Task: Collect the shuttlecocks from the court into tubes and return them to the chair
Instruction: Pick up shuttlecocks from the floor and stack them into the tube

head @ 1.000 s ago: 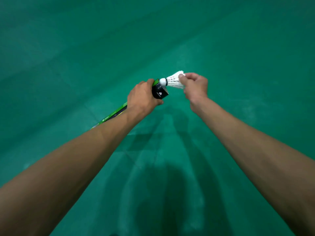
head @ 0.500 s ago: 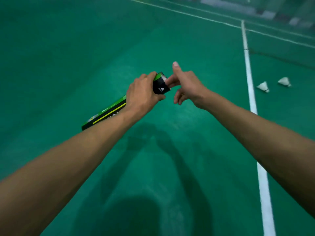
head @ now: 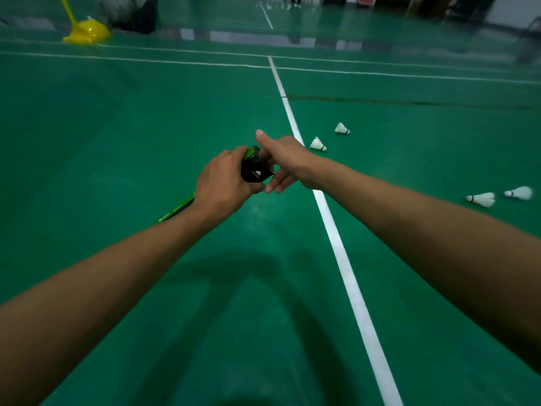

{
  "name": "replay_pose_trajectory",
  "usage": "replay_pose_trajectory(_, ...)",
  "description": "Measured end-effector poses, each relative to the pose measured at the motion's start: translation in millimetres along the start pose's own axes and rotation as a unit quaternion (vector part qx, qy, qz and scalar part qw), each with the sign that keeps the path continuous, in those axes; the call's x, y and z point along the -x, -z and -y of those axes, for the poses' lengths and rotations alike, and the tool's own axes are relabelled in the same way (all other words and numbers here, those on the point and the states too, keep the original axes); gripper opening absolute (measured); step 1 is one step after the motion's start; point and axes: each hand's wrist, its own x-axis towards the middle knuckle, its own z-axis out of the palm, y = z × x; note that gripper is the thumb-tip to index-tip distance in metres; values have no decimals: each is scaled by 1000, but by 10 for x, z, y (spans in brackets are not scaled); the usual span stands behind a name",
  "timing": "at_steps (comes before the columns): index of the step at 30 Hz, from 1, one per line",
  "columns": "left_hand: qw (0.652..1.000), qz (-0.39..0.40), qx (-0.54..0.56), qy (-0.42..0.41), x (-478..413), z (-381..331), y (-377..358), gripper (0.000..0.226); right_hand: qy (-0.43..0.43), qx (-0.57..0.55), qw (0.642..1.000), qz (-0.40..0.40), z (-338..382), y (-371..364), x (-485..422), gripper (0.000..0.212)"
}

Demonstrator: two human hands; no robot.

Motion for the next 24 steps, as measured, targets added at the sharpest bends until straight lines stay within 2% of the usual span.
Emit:
replay_pose_trajectory(3,1000,-2,5,-11,-295,-272,-135,55,26,-27,989,-140,-161,391,-161,41)
replay_pose_trajectory(5,1000,6,0,-15,-478,-446,-289,55,50,61,975,-210,-334,666,-284,22)
replay_pose_trajectory(6,1000,11,-3,-16,-572,-540,-382,56,57,123,963,-234,-422,811,-330,18)
replay_pose_trajectory(7,1000,15,-6,-15,-674,-640,-484,57,54,179,951,-246,-499,946,-353,25)
replay_pose_trajectory(9,1000,23,-10,-10,-898,-838,-712,57,54,250,937,-239,-658,1231,-389,38)
replay_pose_trajectory(14,998,51,-21,4,-1508,-1358,-1266,60,71,414,884,-204,-1163,2000,-625,43)
replay_pose_trajectory(19,995,95,-43,4,-2228,-1808,-1608,56,35,463,877,-125,-1574,2637,-930,51)
replay_pose_trajectory(24,988,127,-85,-34,-2733,-2060,-1827,55,5,448,886,-119,-1614,3055,-1291,50)
